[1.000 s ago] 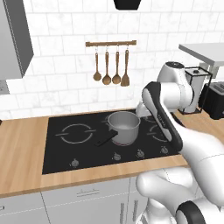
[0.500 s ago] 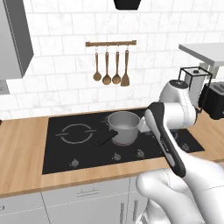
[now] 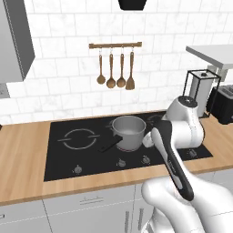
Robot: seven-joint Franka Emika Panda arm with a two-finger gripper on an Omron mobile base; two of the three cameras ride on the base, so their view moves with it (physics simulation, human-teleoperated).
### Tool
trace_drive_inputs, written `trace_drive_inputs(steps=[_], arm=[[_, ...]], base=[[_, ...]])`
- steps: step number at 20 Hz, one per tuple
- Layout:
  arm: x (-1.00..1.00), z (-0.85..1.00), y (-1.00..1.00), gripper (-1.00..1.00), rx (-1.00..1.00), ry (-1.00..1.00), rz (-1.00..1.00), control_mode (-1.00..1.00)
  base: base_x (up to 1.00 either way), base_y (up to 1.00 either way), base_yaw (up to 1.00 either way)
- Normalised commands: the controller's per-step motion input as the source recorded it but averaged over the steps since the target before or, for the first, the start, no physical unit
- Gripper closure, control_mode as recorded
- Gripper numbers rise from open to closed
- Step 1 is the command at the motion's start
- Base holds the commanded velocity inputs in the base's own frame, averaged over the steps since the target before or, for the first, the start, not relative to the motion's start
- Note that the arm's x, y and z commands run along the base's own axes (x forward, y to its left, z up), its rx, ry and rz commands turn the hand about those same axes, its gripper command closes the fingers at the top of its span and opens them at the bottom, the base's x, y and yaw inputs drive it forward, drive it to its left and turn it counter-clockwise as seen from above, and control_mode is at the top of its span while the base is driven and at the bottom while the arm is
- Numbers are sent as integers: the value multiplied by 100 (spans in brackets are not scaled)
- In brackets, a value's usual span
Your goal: Turn off the front center burner of the stove.
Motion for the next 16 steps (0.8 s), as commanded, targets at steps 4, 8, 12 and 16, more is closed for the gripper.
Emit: trace_drive_inputs(steps=[4, 8, 12, 16], arm=[[0, -15, 16, -100, 0, -6, 9, -100], [0, -21, 21, -100, 0, -4, 7, -100], [0, -20, 11, -100, 0, -1, 8, -100], [0, -28, 14, -100, 0, -1, 9, -100]], base=[[0, 0, 0], [0, 0, 0], [0, 0, 0], [0, 0, 0]])
